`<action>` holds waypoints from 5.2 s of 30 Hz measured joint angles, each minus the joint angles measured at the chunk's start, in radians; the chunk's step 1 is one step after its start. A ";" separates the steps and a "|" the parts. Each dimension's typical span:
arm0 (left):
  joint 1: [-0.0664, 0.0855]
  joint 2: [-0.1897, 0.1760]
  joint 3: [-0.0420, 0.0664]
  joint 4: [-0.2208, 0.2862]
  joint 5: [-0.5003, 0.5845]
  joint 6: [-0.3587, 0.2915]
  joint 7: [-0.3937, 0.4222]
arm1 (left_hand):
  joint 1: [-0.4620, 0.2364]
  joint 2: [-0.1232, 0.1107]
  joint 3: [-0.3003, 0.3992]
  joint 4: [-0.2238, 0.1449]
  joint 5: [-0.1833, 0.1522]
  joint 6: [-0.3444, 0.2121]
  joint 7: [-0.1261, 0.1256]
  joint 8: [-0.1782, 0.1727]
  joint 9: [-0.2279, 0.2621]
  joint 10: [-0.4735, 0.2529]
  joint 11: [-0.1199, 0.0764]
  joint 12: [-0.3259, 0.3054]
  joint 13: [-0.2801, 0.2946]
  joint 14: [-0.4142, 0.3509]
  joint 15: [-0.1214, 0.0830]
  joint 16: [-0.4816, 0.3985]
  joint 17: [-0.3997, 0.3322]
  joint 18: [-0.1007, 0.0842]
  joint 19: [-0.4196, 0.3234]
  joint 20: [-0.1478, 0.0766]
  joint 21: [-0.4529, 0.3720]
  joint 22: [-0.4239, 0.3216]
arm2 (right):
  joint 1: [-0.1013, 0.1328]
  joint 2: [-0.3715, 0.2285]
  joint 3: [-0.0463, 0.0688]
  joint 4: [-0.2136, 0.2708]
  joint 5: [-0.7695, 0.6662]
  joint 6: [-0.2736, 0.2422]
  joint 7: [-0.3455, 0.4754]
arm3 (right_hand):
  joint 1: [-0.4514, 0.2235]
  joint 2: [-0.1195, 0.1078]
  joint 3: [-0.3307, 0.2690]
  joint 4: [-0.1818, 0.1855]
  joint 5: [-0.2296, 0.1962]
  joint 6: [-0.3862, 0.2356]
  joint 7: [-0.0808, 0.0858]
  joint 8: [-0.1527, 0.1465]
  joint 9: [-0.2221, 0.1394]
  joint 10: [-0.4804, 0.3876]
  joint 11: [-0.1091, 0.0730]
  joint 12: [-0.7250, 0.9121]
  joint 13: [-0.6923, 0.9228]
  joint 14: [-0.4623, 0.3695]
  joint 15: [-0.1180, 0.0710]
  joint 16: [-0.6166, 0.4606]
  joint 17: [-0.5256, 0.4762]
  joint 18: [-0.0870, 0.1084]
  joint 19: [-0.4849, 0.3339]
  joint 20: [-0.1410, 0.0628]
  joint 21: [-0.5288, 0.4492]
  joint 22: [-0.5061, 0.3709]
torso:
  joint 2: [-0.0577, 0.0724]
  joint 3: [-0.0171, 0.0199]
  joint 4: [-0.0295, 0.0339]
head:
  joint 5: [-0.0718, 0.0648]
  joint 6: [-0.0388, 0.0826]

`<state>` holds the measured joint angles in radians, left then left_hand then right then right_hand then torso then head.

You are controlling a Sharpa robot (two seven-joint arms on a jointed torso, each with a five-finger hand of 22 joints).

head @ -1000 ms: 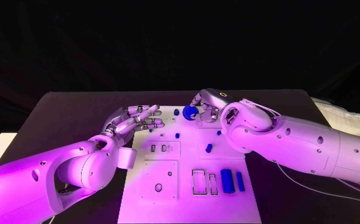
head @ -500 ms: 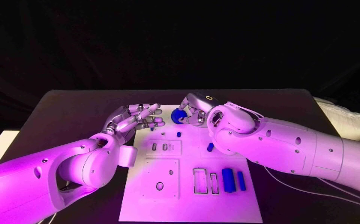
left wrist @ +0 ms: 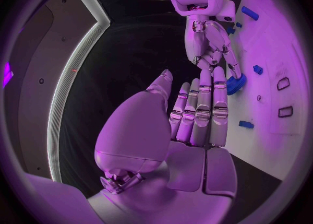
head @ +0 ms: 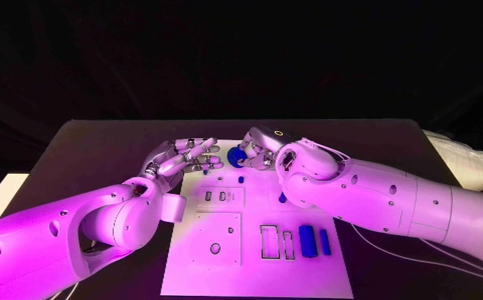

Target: Assemble the parts on the task board

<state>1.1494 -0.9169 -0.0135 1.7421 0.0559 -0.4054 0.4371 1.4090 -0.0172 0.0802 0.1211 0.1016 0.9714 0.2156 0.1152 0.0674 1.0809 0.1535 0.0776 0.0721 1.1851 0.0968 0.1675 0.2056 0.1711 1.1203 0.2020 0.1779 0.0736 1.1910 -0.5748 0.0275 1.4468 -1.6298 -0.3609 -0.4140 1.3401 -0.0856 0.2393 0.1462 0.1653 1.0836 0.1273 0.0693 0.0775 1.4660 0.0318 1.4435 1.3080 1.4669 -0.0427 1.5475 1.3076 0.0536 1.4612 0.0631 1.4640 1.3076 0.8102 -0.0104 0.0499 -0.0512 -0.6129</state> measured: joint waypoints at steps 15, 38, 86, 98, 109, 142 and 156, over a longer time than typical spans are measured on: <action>0.000 0.000 0.000 0.000 0.000 0.000 0.000 | 0.000 0.000 -0.003 -0.003 0.000 0.000 0.000 0.000 0.000 0.000 0.000 0.000 0.000 0.000 0.000 -0.006 0.002 0.000 0.000 0.000 0.000 -0.001 | -0.003 0.008 -0.002 -0.009 0.000 -0.002 0.010 | -0.058 -0.033 -0.059 0.025 -0.038 -0.069 0.015 -0.005 -0.009 -0.002 0.016 -0.059 0.000 0.000 0.014 0.000 0.000 0.000 -0.002 0.013 0.000 0.000 | 0.000 0.0003 -0.0008 | 0.003 -0.002; 0.000 -0.012 0.000 0.000 0.000 0.002 -0.001 | 0.000 0.000 0.000 -0.005 0.000 0.000 0.000 0.000 0.000 0.000 0.000 0.000 0.000 0.000 0.000 -0.006 0.002 0.000 0.000 0.000 -0.004 -0.001 | 0.007 -0.324 0.013 0.168 0.117 -0.056 0.136 | -0.006 -0.024 -0.058 -0.003 -0.012 -0.076 0.015 -0.005 -0.007 0.001 0.019 -0.070 0.000 0.000 0.021 0.004 0.001 0.000 0.005 0.020 0.004 0.000 | -0.007 0.0011 -0.0188 | 0.004 0.000; 0.000 0.004 0.000 -0.024 0.000 0.015 -0.004 | 0.005 0.005 0.001 -0.012 0.000 0.000 0.000 0.000 0.000 0.000 0.000 0.000 0.000 0.000 0.000 -0.010 0.006 0.000 0.004 0.004 -0.004 -0.002 | -0.058 -0.352 0.013 -0.039 0.295 -0.020 0.441 | 0.056 -0.009 -0.060 -0.049 -0.012 -0.085 0.023 -0.005 -0.006 0.000 0.025 -0.071 0.000 -0.004 0.025 0.012 0.000 0.000 0.005 0.027 0.012 0.000 | -0.015 0.0238 -0.0447 | 0.014 -0.021; 0.000 0.005 -0.001 -0.024 0.000 0.018 -0.006 | 0.005 0.005 0.000 -0.012 0.000 0.000 0.000 0.000 0.000 0.000 0.000 0.000 0.000 0.000 0.000 -0.010 0.005 0.000 0.004 0.004 -0.004 -0.002 | -0.059 -0.344 0.013 -0.052 0.296 -0.021 0.440 | 0.074 0.020 -0.024 -0.076 -0.020 -0.027 0.009 0.004 0.001 0.000 0.025 -0.062 0.004 -0.004 0.025 0.012 0.000 0.000 0.005 0.027 0.012 0.000 | -0.016 0.0236 -0.0448 | 0.013 -0.022; 0.000 0.004 0.000 -0.024 0.000 0.019 -0.008 | 0.005 0.005 0.000 -0.012 0.000 0.000 0.000 0.000 0.000 0.000 0.000 0.000 0.000 0.000 0.000 -0.010 0.005 0.000 0.004 0.004 -0.004 -0.002 | -0.059 -0.339 0.013 -0.056 0.296 -0.019 0.436 | 0.072 0.024 -0.008 -0.085 -0.029 0.010 -0.003 0.014 0.004 0.000 0.017 -0.062 0.000 0.000 0.021 0.011 0.000 0.000 0.005 0.019 0.012 0.000 | -0.016 0.0246 -0.0449 | 0.011 -0.023; 0.000 0.003 0.000 -0.047 0.000 0.020 -0.011 | 0.005 0.005 0.000 -0.011 0.000 0.000 0.000 0.000 0.000 0.004 0.004 0.000 0.000 0.000 0.000 -0.010 0.007 0.000 0.007 0.000 -0.008 -0.001 | -0.038 -0.308 0.018 0.129 0.279 -0.094 0.295 | 0.035 0.042 0.013 -0.094 -0.005 0.055 -0.016 0.026 0.008 0.000 -0.008 -0.055 0.000 0.000 -0.001 0.015 0.000 0.000 0.005 0.005 0.015 0.000 | -0.019 0.0214 -0.0413 | 0.013 -0.028; 0.000 0.003 -0.001 -0.115 0.004 0.021 -0.006 | 0.012 0.012 0.007 -0.018 0.000 0.000 0.000 0.000 0.000 0.004 0.004 0.000 0.000 0.000 0.000 -0.014 0.010 0.000 0.007 0.000 -0.008 -0.001 | -0.068 -0.154 0.005 0.179 0.206 -0.068 0.160 | 0.035 0.042 0.016 -0.097 0.003 0.055 -0.017 0.026 0.010 0.000 -0.007 -0.055 0.000 0.000 0.000 0.015 0.000 0.000 0.005 0.005 0.015 0.000 | -0.031 0.0051 -0.0235 | 0.045 -0.063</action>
<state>1.1493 -0.9138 -0.0141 1.6272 0.0595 -0.3849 0.4308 1.4209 -0.0054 0.0877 0.1027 0.1016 0.9714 0.2156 0.1152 0.0675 1.0846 0.1571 0.0776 0.0721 1.1851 0.0968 0.1538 0.2157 0.1711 1.1275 0.2020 0.1703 0.0722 1.1232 -0.7293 0.0321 1.6253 -1.4239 -0.4293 -0.2542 1.3751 -0.0435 0.2556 0.0495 0.1685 1.1391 0.1106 0.0950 0.0877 1.4663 0.0243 1.3880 1.3076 1.4665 -0.0432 1.5629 1.3076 0.0534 1.4661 0.0681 1.4793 1.3077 0.7788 -0.0053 0.0264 -0.0064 -0.6763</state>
